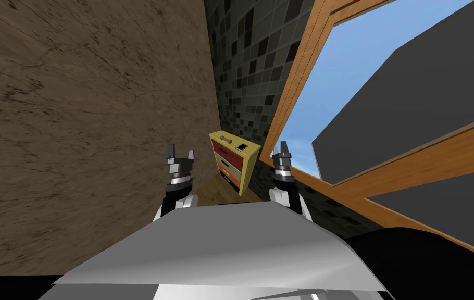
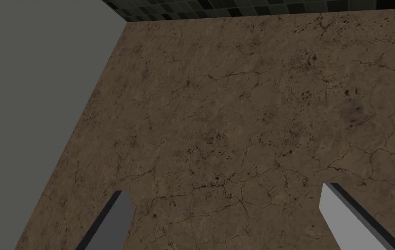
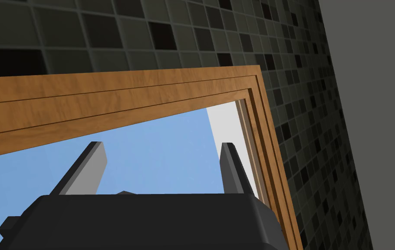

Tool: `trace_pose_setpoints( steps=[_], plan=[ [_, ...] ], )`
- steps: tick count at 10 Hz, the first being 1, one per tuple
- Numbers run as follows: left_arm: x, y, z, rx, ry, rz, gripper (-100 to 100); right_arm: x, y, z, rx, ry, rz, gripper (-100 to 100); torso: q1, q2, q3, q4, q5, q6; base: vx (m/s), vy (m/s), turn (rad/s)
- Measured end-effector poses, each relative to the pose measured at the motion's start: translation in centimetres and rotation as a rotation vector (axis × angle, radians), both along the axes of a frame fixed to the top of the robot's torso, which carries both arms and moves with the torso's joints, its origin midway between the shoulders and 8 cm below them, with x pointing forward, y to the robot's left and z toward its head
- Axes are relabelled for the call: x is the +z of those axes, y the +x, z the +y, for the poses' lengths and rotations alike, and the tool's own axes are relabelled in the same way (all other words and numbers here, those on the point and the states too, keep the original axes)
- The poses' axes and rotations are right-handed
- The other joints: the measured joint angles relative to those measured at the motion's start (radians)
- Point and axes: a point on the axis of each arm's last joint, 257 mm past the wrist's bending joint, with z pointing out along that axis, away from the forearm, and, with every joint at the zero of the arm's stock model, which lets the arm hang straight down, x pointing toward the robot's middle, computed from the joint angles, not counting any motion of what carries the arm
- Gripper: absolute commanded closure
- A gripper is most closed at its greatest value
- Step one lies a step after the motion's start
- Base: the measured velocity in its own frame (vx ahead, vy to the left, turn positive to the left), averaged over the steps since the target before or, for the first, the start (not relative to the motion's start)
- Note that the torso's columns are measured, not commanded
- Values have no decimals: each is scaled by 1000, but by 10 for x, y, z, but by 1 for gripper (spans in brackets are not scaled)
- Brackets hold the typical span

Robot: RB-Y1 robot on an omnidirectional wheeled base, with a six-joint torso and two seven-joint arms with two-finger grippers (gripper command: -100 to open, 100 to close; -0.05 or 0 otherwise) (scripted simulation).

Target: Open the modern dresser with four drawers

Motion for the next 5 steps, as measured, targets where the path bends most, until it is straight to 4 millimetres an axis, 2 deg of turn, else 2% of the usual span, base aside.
trace_pose_setpoints(
  steps=[2,5],
  plan=[
    [0,0,0,0,0,0,0,0,0,0,0,0,0,0,0,104,-209,105,0,0,0,0,0],
    [0,0,0,0,0,0,0,0,0,0,0,0,0,0,0,322,-644,322,0,0,0,0,0]
  ],
)
